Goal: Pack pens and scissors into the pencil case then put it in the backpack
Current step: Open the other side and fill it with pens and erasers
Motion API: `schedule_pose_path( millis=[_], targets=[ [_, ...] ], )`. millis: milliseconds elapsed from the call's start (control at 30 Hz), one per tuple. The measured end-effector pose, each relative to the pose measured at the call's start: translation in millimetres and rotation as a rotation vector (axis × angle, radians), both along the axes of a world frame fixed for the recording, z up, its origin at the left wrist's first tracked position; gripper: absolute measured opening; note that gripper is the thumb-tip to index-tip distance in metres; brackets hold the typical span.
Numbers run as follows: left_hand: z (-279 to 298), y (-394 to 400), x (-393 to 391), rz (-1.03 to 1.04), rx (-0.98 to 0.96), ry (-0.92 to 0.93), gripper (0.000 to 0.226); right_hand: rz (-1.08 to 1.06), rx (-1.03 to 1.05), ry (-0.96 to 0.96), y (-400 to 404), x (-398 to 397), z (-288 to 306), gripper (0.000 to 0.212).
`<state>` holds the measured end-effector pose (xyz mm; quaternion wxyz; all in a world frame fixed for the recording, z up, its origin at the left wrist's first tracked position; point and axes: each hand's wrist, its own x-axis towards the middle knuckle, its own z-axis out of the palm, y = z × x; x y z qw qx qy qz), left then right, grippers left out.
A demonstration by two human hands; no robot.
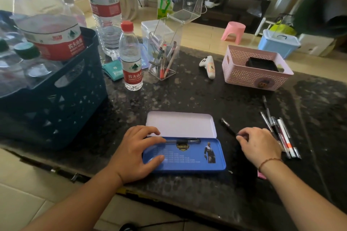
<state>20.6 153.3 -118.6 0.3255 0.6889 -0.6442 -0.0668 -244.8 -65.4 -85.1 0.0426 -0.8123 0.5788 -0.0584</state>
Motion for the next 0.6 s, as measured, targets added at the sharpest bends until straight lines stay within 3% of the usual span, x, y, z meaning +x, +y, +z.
schedule_pose_path(
  millis=[67,167,300,600],
  targets=[
    [0.5,-0.7,-0.7,0.015,0.006,-0.003,0.038,0.051,-0.086,-0.170,4.6,2.4,3.2,0.016],
    [1.0,-0.5,-0.8,0.024,0.010,0.005,0.042,0.349,-0.183,-0.378,29.3,18.4,14.7,0.010],
    [0.5,1.0,0.7,0.056,-0.005,0.063,0.046,0.677,-0.112,-0.229,72.9,50.6,13.2,0.007],
    [2.0,0.6,2.5,0.046,0.027,0.074,0.040,0.696,-0.048,-0.298,94.3,89.1,-6.2,0.015]
  ],
)
